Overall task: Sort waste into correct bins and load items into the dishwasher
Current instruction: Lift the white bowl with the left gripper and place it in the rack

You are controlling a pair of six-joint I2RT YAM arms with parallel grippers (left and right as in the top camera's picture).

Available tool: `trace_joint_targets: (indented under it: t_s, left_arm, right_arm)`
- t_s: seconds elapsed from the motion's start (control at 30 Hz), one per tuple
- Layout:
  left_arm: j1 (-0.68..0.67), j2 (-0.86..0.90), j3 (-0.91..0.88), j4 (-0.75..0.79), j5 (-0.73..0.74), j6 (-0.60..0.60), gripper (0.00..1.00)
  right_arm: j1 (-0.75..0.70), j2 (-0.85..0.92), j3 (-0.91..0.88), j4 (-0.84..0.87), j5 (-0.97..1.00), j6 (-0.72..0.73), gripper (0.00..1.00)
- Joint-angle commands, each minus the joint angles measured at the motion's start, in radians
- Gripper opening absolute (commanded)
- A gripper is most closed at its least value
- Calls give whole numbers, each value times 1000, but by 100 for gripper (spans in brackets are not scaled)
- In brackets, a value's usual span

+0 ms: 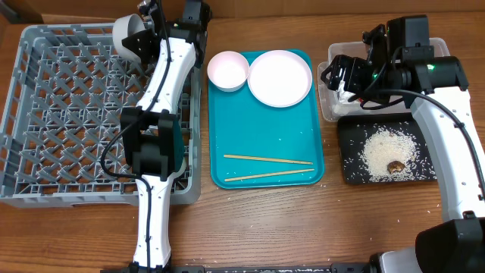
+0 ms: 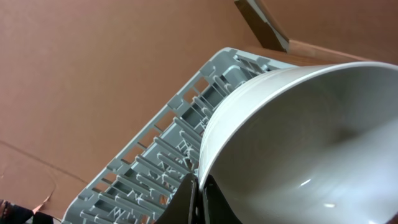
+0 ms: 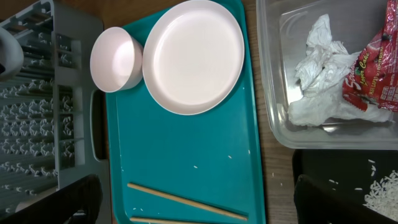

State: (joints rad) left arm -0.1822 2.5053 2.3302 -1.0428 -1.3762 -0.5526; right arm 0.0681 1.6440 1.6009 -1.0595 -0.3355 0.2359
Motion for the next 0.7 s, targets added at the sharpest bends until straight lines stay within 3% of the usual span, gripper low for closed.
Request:
trace_joint_targets:
  t_s: [0.0, 0.53, 0.67]
  left_arm:
    - [-20, 20, -8, 4, -3, -39, 4]
    - [-53, 52, -8, -62, 74, -21, 4]
    - [-74, 52, -8, -82, 156, 21, 24]
  right_arm:
    - [3, -6, 10, 5, 5, -1, 100]
    - [3, -6, 10, 5, 5, -1, 100]
    - [3, -6, 10, 6, 6, -1, 100]
